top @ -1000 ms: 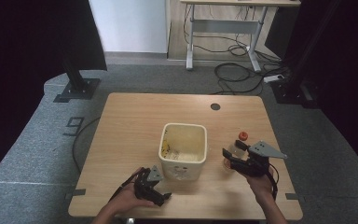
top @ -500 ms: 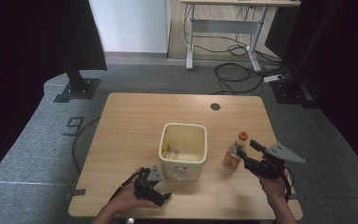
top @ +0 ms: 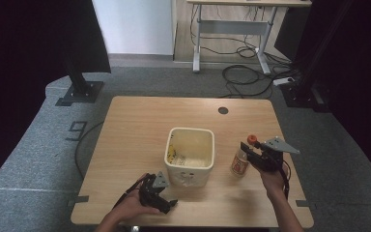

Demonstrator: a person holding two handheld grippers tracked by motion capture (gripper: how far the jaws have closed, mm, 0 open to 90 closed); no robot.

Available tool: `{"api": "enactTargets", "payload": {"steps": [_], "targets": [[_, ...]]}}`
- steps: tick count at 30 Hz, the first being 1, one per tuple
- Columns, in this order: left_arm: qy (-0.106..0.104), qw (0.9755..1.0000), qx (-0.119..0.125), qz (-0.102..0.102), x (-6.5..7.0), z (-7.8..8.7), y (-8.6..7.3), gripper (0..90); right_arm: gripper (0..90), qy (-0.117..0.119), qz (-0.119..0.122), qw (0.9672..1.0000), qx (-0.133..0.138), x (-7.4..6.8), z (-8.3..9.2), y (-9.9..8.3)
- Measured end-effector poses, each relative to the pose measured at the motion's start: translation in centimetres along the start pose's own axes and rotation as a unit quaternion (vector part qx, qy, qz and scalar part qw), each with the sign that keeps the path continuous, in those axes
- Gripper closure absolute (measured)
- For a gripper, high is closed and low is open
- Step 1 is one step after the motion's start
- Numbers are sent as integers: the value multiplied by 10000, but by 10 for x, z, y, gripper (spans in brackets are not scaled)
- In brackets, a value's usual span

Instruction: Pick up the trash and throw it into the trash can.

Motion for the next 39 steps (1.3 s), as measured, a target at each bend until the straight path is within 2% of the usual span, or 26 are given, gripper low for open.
{"api": "enactTargets", "payload": {"steps": [1, 4, 6, 8, 12, 13, 14, 15, 17, 19, 26, 29, 32, 39], "targets": [[-2, 10000, 1, 0, 0, 0, 0, 0, 555, -120, 148, 9998, -78, -3, -1, 2], [-3, 10000, 0, -1, 0, 0, 0, 0, 558, -164, 167, 9996, -136, -6, -1, 4], [0, 10000, -1, -1, 0, 0, 0, 0, 559, -169, 229, 9996, -25, -12, 2, 10], [-3, 10000, 3, -1, 0, 0, 0, 0, 560, -102, 253, 9996, 79, -16, 6, 17], [1, 10000, -1, -3, 0, 0, 0, 0, 561, 139, 305, 9986, 410, -32, 20, 42], [1, 10000, -1, -3, 0, 0, 0, 0, 561, 139, 305, 9986, 410, -32, 20, 42], [-1, 10000, -1, -4, 0, 0, 0, 0, 561, 282, 374, 9974, 542, -42, 26, 55], [0, 10000, -1, -3, 0, 0, 0, 0, 561, 282, 374, 9974, 542, -42, 26, 55], [-2, 10000, -1, 6, 0, 0, 0, 0, 561, 400, 419, 9964, 627, -51, 30, 66], [-1, 10000, 1, 8, 0, 0, 0, 0, 562, 519, 514, 9947, 724, -64, 33, 78], [-3, 10000, -7, -4, 0, 0, 0, 0, 563, 673, 548, 9931, 790, -83, 29, 92], [1, 10000, -9, -4, 0, 0, 0, 0, 563, 841, 568, 9914, 831, -97, 25, 102], [2, 10000, -7, -5, 0, 0, 0, 0, 563, 838, 645, 9908, 847, -104, 22, 107], [1, 10000, -10, -4, 0, 0, 0, 0, 564, 914, 656, 9892, 936, -114, 20, 117]]}}
Point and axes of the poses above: each handheld gripper's, and its own axes: z roughly backward along the jaws, y roughly out of its top, x roughly to its right, the point moved 3 cm from there along -z, roughly forward along the jaws, and after that the axes turned 8 degrees about -z, right-handed, at the moved point
